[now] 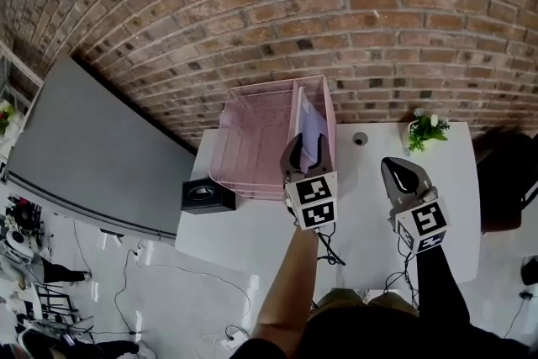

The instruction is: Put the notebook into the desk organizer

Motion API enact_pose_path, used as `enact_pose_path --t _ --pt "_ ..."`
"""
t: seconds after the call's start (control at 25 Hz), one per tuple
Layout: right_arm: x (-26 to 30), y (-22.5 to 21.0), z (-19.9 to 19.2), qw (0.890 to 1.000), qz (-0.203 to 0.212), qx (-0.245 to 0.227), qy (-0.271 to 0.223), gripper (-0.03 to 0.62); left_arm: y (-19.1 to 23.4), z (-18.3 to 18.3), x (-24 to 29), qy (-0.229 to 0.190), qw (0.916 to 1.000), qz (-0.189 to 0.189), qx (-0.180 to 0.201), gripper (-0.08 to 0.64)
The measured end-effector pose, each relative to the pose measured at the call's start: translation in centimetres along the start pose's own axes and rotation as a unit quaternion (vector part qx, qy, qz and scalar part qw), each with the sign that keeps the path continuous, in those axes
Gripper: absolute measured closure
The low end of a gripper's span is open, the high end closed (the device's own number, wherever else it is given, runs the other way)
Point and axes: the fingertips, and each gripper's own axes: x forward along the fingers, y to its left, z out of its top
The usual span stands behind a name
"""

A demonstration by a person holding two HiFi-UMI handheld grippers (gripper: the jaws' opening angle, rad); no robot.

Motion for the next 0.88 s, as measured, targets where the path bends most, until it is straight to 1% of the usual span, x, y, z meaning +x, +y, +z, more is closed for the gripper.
enact_pose_path --t 0.16,0.48,0.88 --pt "-2.0 1.2 1.3 1.000 0.007 -0.007 -0.014 0.592 0.2 0.4 -3.3 -0.008 0.9999 0.011 -0.003 0.385" --pt "-6.0 3.8 3.1 0.999 0.012 -0.007 -0.038 0.592 0.4 0.4 -10.2 -0.018 0.9996 0.023 -0.004 0.385" --pt "-8.0 6.7 4.0 0.999 0.020 -0.001 -0.050 0.592 1.2 -0.2 -16.7 -0.024 0.9995 0.016 -0.015 0.385"
